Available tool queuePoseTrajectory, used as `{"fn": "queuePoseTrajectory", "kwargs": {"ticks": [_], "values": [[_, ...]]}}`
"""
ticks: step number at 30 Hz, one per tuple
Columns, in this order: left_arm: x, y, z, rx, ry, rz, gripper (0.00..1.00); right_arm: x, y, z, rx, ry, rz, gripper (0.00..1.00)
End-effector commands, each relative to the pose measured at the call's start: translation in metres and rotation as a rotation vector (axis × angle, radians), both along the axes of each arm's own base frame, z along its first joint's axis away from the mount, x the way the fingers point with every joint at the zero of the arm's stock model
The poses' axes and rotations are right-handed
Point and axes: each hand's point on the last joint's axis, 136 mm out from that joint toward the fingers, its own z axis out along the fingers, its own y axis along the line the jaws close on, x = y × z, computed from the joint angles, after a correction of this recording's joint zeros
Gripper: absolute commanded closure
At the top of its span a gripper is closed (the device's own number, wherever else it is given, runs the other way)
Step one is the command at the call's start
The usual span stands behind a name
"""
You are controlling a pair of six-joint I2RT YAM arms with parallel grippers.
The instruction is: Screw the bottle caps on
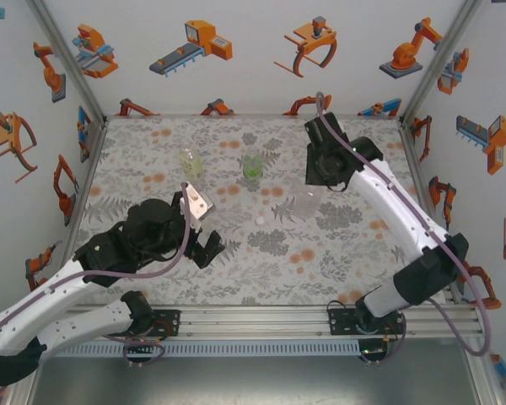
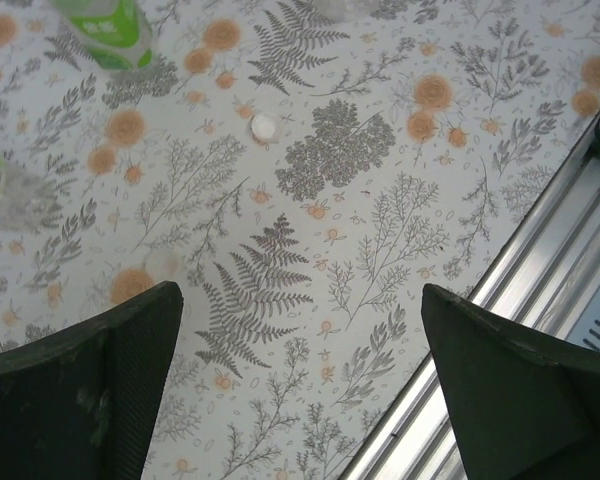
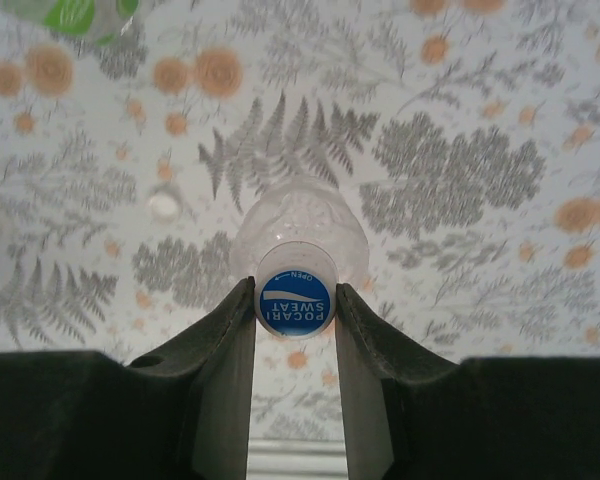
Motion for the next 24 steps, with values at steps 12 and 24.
{"fn": "queuePoseTrajectory", "kwargs": {"ticks": [12,24], "values": [[0.009,0.013,-0.012,-0.036,0.039,0.104,0.08,0.127,-0.001,-0.023,-0.018,-0.013,0.143,1.0],[0.008,0.012,-0.022,-0.022,0.082,0.111,0.09,0.157,-0.012,-0.047,-0.085,-0.058,0.131,1.0]]}}
